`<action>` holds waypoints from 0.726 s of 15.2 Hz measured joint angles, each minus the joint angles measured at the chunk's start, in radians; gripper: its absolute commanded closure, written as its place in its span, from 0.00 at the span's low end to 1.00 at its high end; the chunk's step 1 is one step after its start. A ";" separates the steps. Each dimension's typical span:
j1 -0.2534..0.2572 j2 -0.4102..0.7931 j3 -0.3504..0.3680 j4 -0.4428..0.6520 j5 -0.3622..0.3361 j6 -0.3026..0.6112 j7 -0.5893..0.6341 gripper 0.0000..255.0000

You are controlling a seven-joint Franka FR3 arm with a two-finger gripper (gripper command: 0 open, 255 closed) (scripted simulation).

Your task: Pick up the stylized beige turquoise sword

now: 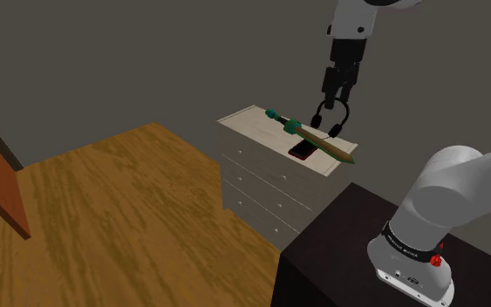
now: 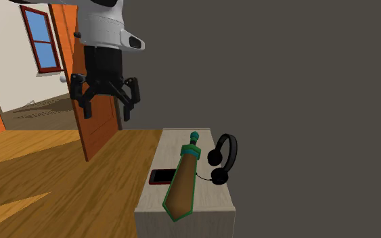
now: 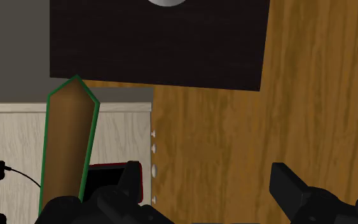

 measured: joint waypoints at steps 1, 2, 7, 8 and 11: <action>0.000 0.000 0.000 0.000 0.000 0.000 0.000 0.00; -0.002 0.013 -0.007 -0.002 -0.001 0.015 -0.006 0.00; -0.025 0.126 -0.071 -0.003 -0.008 0.144 -0.066 0.00; -0.026 0.149 -0.079 -0.005 -0.004 0.173 -0.072 0.00; -0.035 0.233 -0.117 0.009 0.005 0.252 -0.111 0.00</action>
